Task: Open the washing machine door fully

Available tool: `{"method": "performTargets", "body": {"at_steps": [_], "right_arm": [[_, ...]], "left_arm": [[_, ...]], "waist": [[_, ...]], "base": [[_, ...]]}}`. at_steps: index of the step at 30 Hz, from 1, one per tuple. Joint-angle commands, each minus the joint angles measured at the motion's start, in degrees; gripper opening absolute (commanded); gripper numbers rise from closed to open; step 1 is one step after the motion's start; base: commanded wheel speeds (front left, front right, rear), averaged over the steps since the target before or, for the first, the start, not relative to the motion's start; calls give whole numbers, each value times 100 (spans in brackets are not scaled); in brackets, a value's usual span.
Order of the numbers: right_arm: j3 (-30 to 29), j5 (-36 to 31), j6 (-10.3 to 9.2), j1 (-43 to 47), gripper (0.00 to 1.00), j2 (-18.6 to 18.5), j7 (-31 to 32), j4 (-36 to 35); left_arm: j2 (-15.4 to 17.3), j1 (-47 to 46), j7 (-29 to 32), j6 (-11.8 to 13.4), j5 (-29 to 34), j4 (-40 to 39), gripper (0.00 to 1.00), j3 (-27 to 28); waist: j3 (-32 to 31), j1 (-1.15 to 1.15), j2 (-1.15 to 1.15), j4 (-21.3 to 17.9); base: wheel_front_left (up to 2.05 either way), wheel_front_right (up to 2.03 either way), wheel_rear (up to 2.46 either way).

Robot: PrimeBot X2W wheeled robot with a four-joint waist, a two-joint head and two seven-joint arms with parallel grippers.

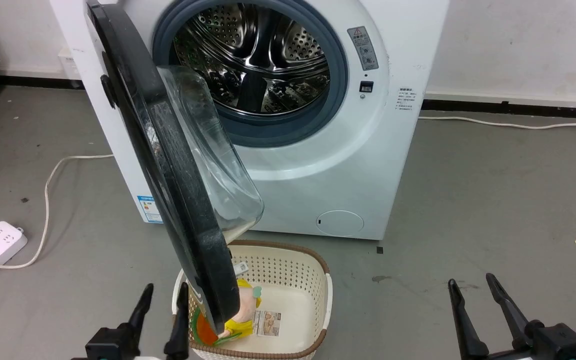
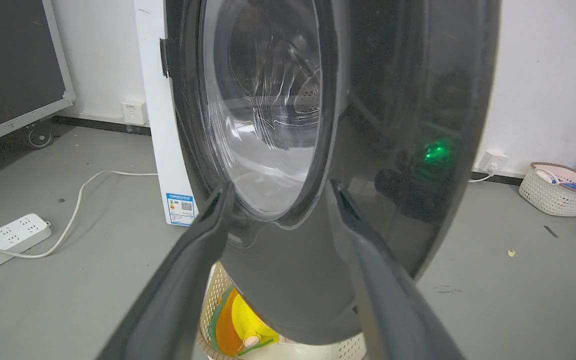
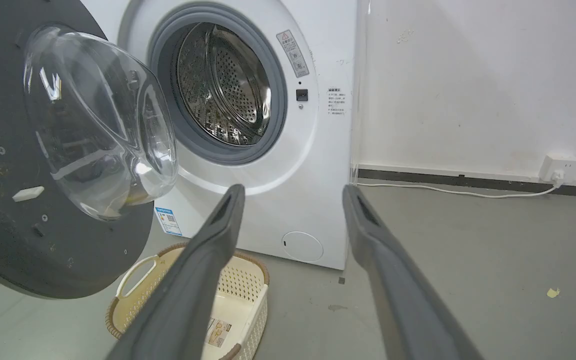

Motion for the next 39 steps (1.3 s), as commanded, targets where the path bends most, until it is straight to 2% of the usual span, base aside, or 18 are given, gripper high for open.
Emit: {"method": "performTargets", "body": {"at_steps": [1, 5, 8, 14, 18, 21, 25, 30, 33, 37, 38, 39], "right_arm": [[-8, -40, 6, 28, 100, 33, -26, -47], [-6, -23, 6, 32, 100, 45, -26, -40], [-20, 18, 6, 15, 100, 52, -26, -59], [-50, 39, 6, -1, 100, 62, -26, -66], [-25, 35, 6, -37, 100, 65, -26, -25], [-14, 62, 6, -79, 100, 67, -26, -8], [-4, 84, 6, -107, 100, 69, -26, 12], [19, 123, 6, -94, 100, 71, -26, 59], [22, 174, 6, -97, 100, 72, -26, 74], [28, 225, 6, -88, 100, 73, -26, 96], [52, 253, 6, -93, 100, 73, -26, 113], [52, 253, 6, -93, 100, 73, -26, 113]], "left_arm": [[1, 68, -32, -18, -1, -17, 0, -10], [-5, 50, -32, -37, -37, -110, 0, -13], [-10, -16, -32, -12, -212, -492, 0, 173], [-13, -365, -32, 339, -1022, -1534, 0, 628], [-14, -828, -32, 459, -1143, -2243, 0, 835], [-14, -1199, -32, 478, -1023, -2700, 0, 794], [-14, -1555, -32, 495, -879, -2999, 0, 446], [-14, -1450, 106, 497, -542, -2865, 0, -488], [-10, -1190, 332, 526, -196, -2658, 0, -1042], [-12, -868, 582, 561, -311, -2147, 0, -1638], [-13, -769, 782, 641, -391, -1653, 0, -1907], [-13, -769, 782, 641, -391, -1653, 0, -1907]], "waist": [[6, 0, 0, 12], [14, 0, 0, 41], [25, 0, 0, 58], [39, 0, 0, 90], [40, 0, 0, 63], [50, 0, 0, 21], [69, 0, 0, -29], [80, 0, 0, -87], [105, 0, 0, -103], [149, 0, 0, -89], [180, 0, 0, -70], [180, 0, 0, -70]], "base": [[0, 0, 0], [0, 0, 0], [0, 0, 0], [0, 0, 0], [0, 0, 0], [0, 0, 0], [0, 0, 0], [0, 0, 0], [0, 0, 0], [0, 0, 0], [0, 0, 0], [0, 0, 0]]}}
